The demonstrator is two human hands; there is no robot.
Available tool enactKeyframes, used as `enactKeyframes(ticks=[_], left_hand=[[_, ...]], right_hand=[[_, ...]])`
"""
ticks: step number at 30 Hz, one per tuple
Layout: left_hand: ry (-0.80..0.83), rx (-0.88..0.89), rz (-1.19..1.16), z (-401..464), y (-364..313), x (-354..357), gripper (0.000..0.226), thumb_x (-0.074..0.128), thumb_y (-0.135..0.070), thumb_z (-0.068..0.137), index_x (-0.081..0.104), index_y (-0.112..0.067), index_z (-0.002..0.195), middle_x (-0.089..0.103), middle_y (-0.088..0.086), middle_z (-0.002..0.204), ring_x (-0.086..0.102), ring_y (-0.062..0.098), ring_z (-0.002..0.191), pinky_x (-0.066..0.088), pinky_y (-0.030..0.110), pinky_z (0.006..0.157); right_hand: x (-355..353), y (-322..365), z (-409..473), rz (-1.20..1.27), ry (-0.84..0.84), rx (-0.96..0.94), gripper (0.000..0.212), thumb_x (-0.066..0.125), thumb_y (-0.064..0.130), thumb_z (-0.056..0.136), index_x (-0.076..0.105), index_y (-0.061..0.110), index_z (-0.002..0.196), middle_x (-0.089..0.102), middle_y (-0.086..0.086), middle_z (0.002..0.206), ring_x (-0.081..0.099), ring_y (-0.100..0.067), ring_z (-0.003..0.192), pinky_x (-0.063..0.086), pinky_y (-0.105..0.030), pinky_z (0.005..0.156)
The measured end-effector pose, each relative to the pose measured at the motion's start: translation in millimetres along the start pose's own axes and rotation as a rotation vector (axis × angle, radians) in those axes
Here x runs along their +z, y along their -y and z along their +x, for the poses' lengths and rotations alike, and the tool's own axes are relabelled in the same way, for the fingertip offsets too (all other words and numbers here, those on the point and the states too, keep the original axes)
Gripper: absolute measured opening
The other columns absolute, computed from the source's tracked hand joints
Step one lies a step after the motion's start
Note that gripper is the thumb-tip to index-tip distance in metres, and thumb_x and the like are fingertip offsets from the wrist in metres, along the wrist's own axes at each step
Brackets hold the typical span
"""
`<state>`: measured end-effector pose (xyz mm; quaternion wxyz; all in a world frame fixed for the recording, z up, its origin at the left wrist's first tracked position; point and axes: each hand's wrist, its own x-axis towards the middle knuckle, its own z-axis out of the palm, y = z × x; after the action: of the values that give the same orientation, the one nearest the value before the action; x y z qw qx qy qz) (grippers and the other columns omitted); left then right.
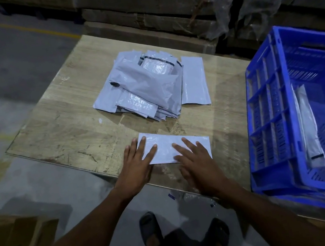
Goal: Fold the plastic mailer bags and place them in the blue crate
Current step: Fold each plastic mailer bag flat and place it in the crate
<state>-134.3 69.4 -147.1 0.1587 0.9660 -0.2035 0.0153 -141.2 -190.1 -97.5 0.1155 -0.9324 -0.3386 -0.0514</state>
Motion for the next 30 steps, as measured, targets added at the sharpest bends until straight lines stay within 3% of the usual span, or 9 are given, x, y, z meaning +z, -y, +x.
enactKeyframes(ticks=[2, 5, 8, 10, 15, 18, 23, 26, 30], left_hand=[[-0.008, 0.012, -0.018, 0, -1, -1, 0.075, 0.068, -0.01, 0.091, 0.032, -0.024, 0.155, 0.03, 0.026, 0.164, 0.027, 0.054, 0.149, 0.028, 0.069, 0.114], [0.005, 0.025, -0.043, -1, 1, -2, 0.067, 0.052, -0.017, 0.093, 0.032, -0.025, 0.156, 0.03, 0.024, 0.164, 0.027, 0.052, 0.149, 0.028, 0.068, 0.115], [0.009, 0.002, -0.109, -4, 2, -1, 0.061, 0.042, -0.025, 0.1, 0.027, -0.027, 0.159, 0.023, 0.022, 0.168, 0.023, 0.048, 0.152, 0.027, 0.067, 0.118], [-0.034, -0.062, -0.209, -4, 0, -4, 0.066, 0.039, -0.04, 0.106, 0.011, -0.026, 0.165, 0.014, 0.018, 0.171, 0.018, 0.041, 0.156, 0.024, 0.062, 0.122], [-0.151, -0.223, -0.28, -3, -7, 3, 0.095, 0.044, -0.059, 0.102, -0.018, -0.019, 0.163, 0.004, 0.015, 0.173, 0.014, 0.033, 0.158, 0.016, 0.049, 0.126], [-0.087, -0.242, -0.094, -4, -10, 7, 0.089, 0.034, -0.061, 0.103, -0.005, -0.009, 0.164, 0.018, 0.018, 0.17, 0.02, 0.036, 0.156, 0.024, 0.056, 0.124], [-0.057, -0.205, 0.041, -4, -11, 7, 0.081, 0.024, -0.059, 0.105, 0.014, -0.001, 0.162, 0.024, 0.023, 0.167, 0.027, 0.042, 0.153, 0.029, 0.06, 0.12], [-0.072, -0.207, 0.035, -3, -12, 6, 0.084, 0.034, -0.058, 0.101, 0.012, -0.005, 0.163, 0.023, 0.022, 0.168, 0.026, 0.042, 0.153, 0.03, 0.06, 0.12], [-0.047, -0.208, 0.05, -1, -14, 3, 0.086, 0.034, -0.061, 0.1, 0.003, -0.016, 0.166, 0.019, 0.02, 0.169, 0.023, 0.041, 0.155, 0.027, 0.059, 0.121]], right_hand=[[-8, 3, -7, -0.1, 0.027, -0.229, 0.046, 0.062, 0.022, 0.091, 0.06, 0.021, 0.137, 0.039, 0.001, 0.159, 0.019, -0.036, 0.152, 0.024, -0.074, 0.11], [-5, 5, -11, -0.146, 0.055, -0.418, 0.035, 0.058, 0.014, 0.098, 0.065, 0.021, 0.131, 0.058, 0.008, 0.143, 0.019, -0.036, 0.153, 0.022, -0.077, 0.107], [-3, -5, -3, -0.166, 0.098, -0.392, 0.032, 0.046, 0.016, 0.099, 0.072, 0.019, 0.118, 0.064, 0.003, 0.135, 0.041, -0.038, 0.143, 0.046, -0.062, 0.099], [-8, -13, 6, -0.107, 0.116, -0.34, 0.029, 0.049, 0.017, 0.089, 0.073, 0.016, 0.107, 0.067, -0.002, 0.131, 0.06, -0.034, 0.125, 0.059, -0.046, 0.077], [-45, -14, 16, -0.013, 0.076, -0.18, 0.024, 0.071, 0.003, 0.077, 0.072, 0.012, 0.099, 0.065, -0.004, 0.134, 0.07, -0.03, 0.101, 0.057, -0.037, 0.055], [-68, -4, 13, 0.133, 0.04, -0.074, 0.035, 0.078, 0.001, 0.073, 0.073, 0.013, 0.106, 0.065, -0.003, 0.135, 0.071, -0.026, 0.1, 0.061, -0.04, 0.061], [-86, -6, 12, 0.363, 0.052, -0.032, 0.03, 0.064, 0.002, 0.076, 0.076, 0.015, 0.1, 0.068, 0.003, 0.13, 0.072, -0.014, 0.1, 0.061, -0.03, 0.075], [-80, -29, 24, 0.235, 0.159, -0.048, 0.036, 0.067, -0.003, 0.067, 0.078, 0.018, 0.094, 0.072, 0.004, 0.122, 0.072, -0.023, 0.102, 0.062, -0.04, 0.07], [-66, -41, 43, -0.069, 0.233, -0.061, 0.038, 0.079, 0.001, 0.061, 0.078, 0.02, 0.094, 0.072, -0.003, 0.122, 0.061, -0.04, 0.122, 0.053, -0.053, 0.091]])
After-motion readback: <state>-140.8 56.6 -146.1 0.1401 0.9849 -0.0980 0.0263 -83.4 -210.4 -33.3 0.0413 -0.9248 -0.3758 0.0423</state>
